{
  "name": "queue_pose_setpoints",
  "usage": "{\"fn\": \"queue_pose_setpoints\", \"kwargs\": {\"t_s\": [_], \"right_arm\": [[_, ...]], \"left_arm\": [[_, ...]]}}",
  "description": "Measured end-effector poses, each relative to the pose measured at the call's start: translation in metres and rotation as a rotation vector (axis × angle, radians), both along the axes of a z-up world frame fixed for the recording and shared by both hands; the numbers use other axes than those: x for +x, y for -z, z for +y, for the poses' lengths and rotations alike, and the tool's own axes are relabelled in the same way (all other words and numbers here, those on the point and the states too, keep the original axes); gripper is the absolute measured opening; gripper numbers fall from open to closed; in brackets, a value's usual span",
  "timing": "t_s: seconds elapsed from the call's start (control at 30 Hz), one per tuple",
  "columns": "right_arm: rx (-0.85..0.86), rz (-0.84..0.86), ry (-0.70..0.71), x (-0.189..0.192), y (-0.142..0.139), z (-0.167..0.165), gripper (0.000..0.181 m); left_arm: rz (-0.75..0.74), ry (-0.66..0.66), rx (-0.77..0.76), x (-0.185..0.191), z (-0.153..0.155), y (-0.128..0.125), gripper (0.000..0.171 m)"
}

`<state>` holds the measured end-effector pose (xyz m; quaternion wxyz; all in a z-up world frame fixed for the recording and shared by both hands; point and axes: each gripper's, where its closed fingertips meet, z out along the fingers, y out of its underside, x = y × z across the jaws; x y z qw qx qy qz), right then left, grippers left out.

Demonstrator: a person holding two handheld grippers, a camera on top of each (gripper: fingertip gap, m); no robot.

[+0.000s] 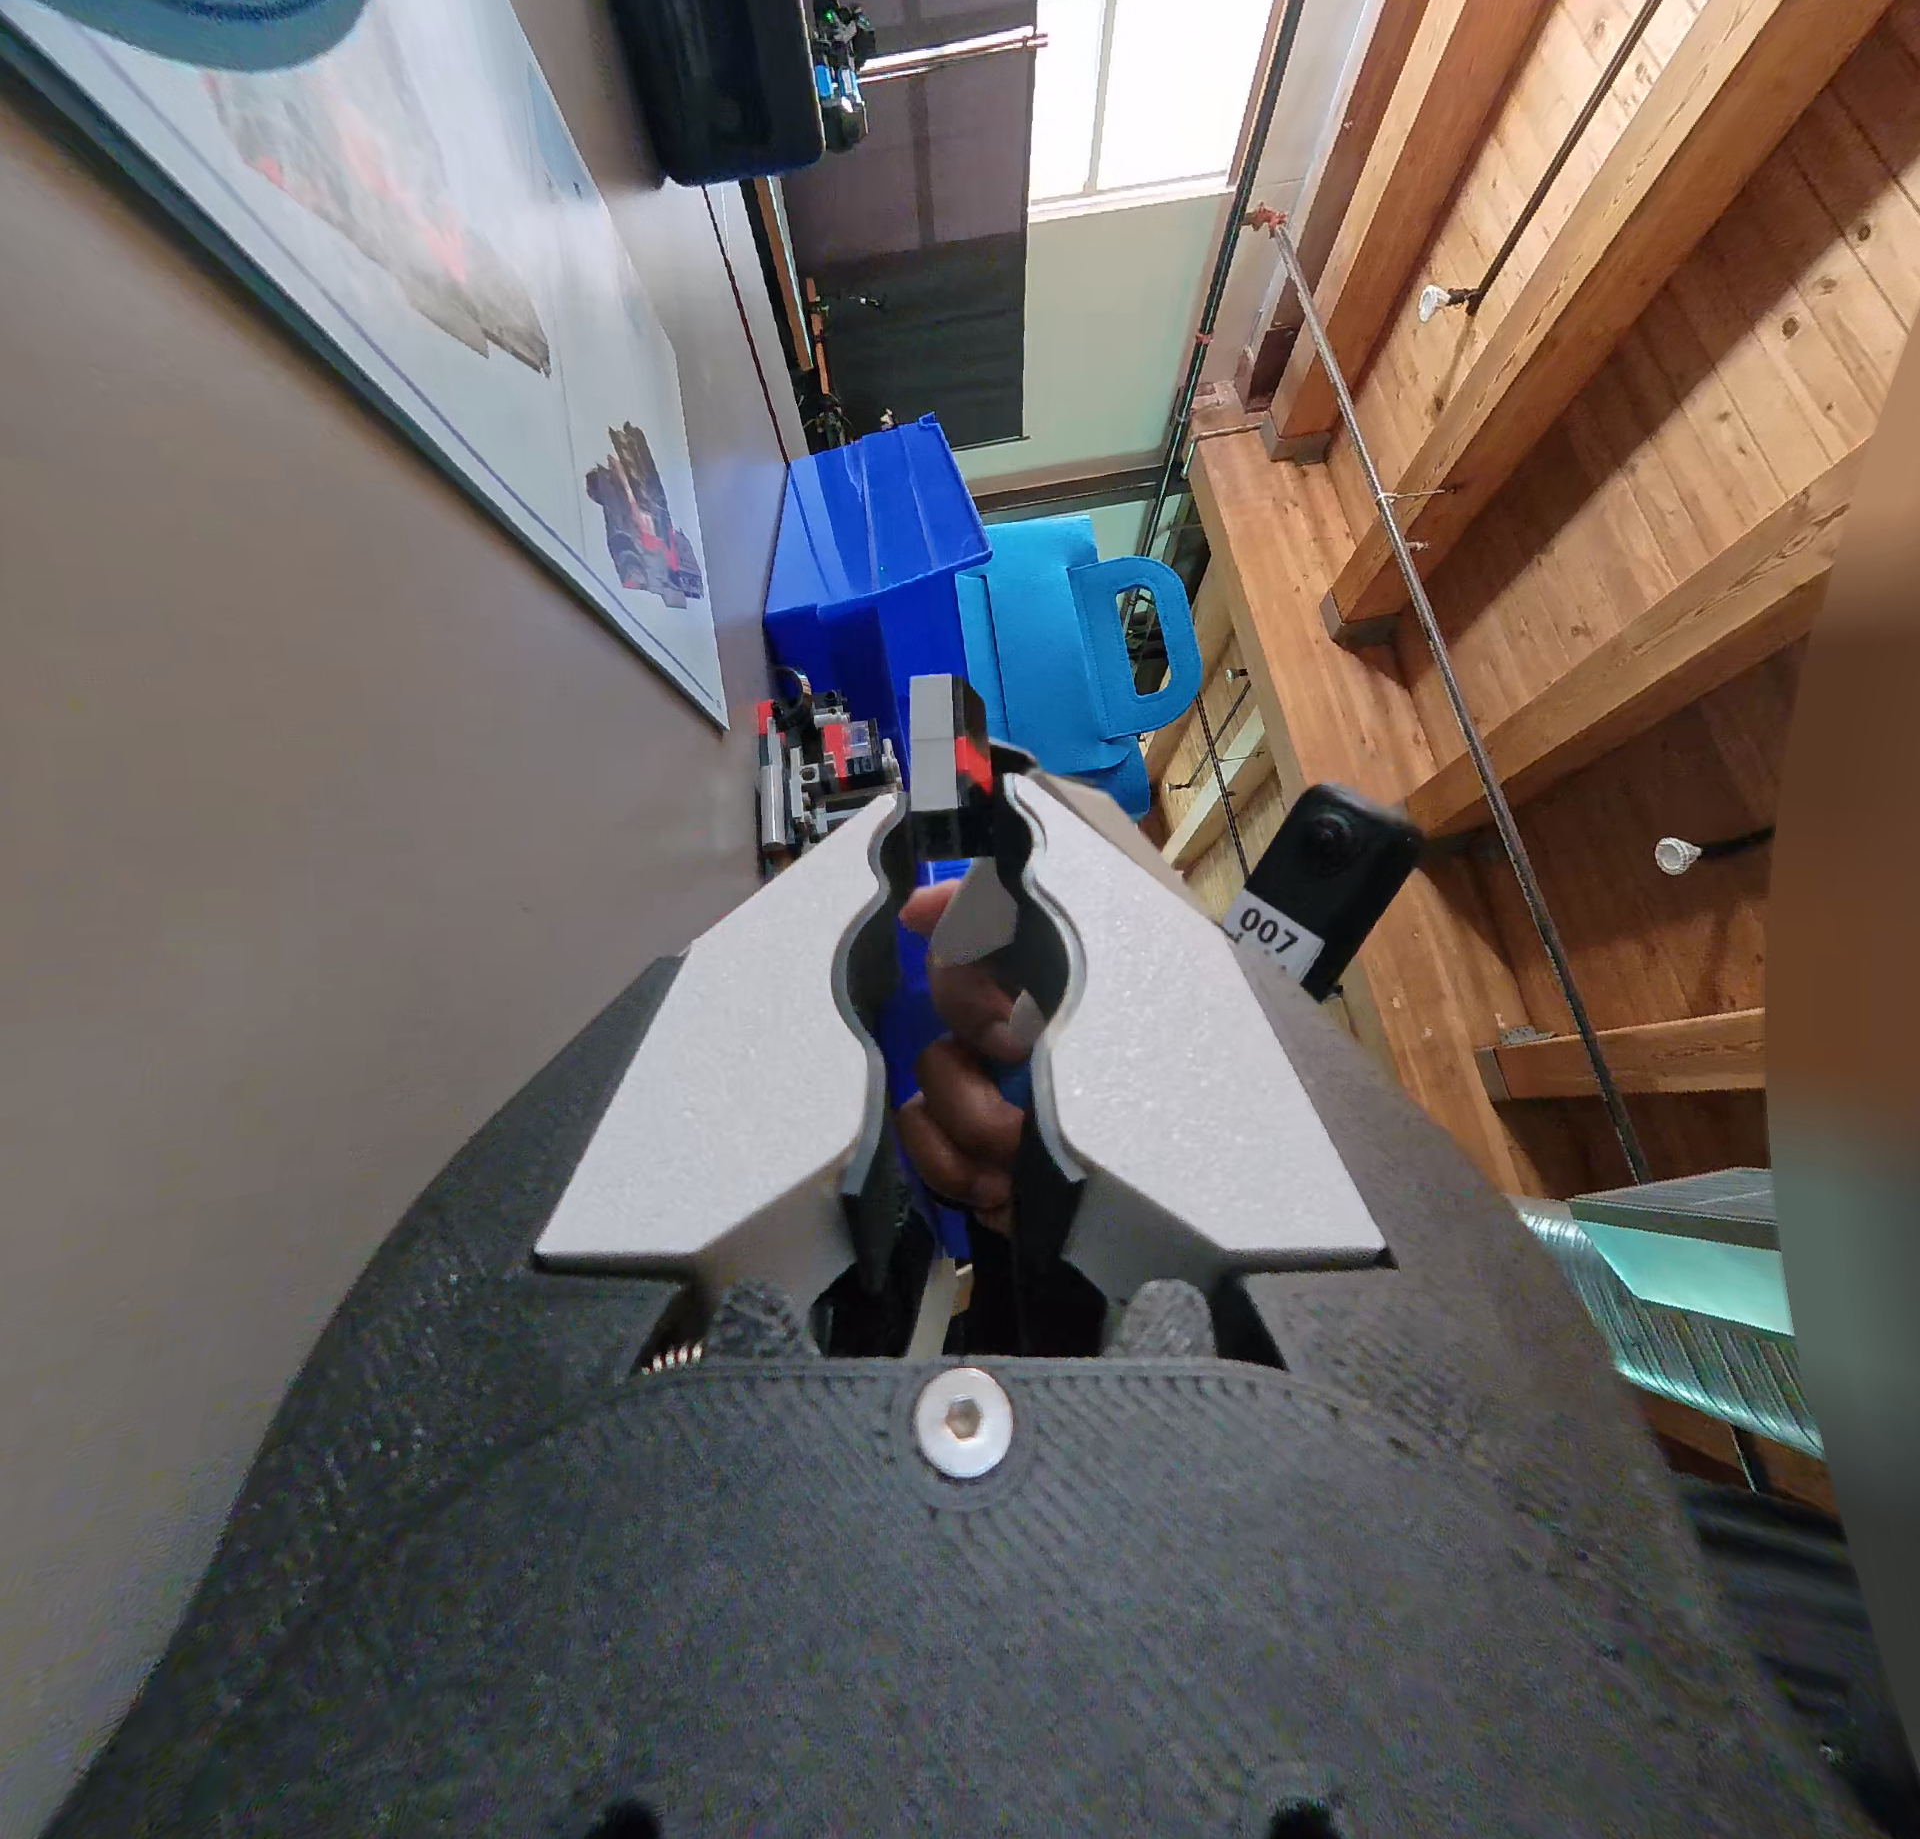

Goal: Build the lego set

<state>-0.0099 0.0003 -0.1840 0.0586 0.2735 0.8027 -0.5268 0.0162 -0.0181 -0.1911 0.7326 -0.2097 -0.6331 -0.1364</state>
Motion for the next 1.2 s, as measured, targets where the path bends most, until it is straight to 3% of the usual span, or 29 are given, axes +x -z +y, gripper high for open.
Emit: {"fn": "queue_pose_setpoints", "kwargs": {"t_s": [0.17, 0.5, 0.9, 1.0, 1.1, 1.2], "right_arm": [[0.103, 0.111, 0.017, 0.017, 0.013, 0.039, 0.024], [0.313, 0.221, -0.186, 0.105, 0.062, 0.101, 0.023], [0.41, 0.384, -0.25, 0.107, 0.073, 0.079, 0.007], [0.32, 0.457, -0.158, 0.086, 0.05, 0.062, 0.003], [0.183, 0.497, -0.055, 0.068, 0.018, 0.047, 0.011], [0.186, 0.51, -0.02, 0.06, 0.017, 0.051, 0.017]], "left_arm": [[0.0, 0.007, 0.015, -0.001, -0.001, 0.0, 0.014], [0.011, 0.016, 0.016, 0.001, 0.001, -0.001, 0.015], [0.02, 0.011, 0.011, 0.002, 0.0, -0.003, 0.015], [0.019, 0.011, 0.019, 0.003, -0.001, -0.003, 0.014], [0.021, 0.012, 0.019, 0.003, -0.001, -0.003, 0.014], [0.021, 0.013, 0.027, 0.003, -0.002, -0.003, 0.014]]}}
